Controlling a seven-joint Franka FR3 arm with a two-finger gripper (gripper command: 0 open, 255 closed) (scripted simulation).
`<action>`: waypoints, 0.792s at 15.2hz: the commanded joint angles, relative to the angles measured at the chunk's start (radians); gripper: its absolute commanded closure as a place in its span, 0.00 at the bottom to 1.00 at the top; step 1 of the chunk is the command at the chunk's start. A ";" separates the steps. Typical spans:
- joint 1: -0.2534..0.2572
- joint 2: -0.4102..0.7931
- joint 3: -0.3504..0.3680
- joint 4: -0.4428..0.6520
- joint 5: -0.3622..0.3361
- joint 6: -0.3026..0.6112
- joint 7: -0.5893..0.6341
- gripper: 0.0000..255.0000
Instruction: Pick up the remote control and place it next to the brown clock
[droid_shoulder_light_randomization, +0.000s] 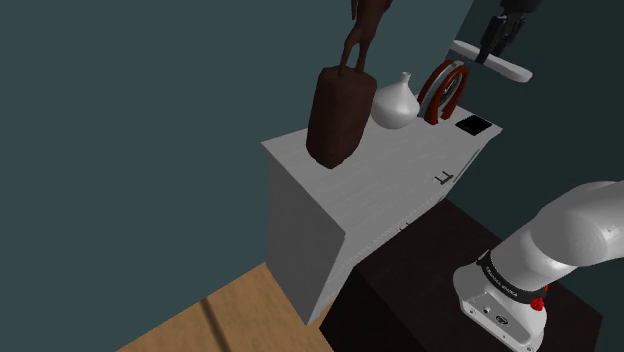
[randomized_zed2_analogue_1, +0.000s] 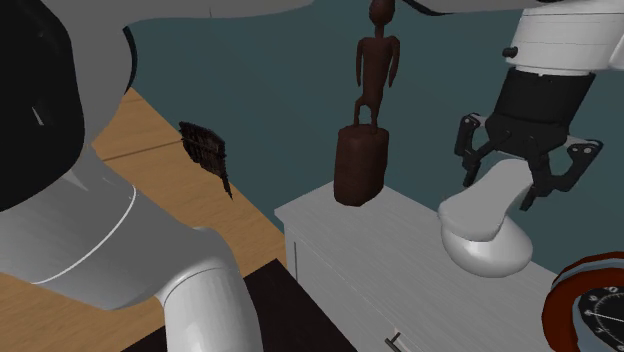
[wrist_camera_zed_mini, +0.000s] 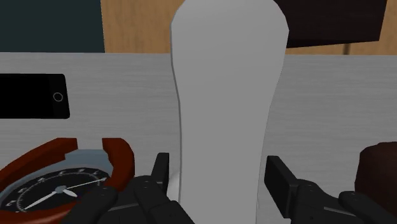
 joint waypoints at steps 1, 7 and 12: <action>-0.006 0.008 -0.016 -0.016 -0.005 0.026 -0.020 1.00; -0.009 -0.006 -0.020 -0.109 -0.011 0.105 -0.015 1.00; -0.012 -0.012 -0.025 -0.181 -0.016 0.171 -0.012 1.00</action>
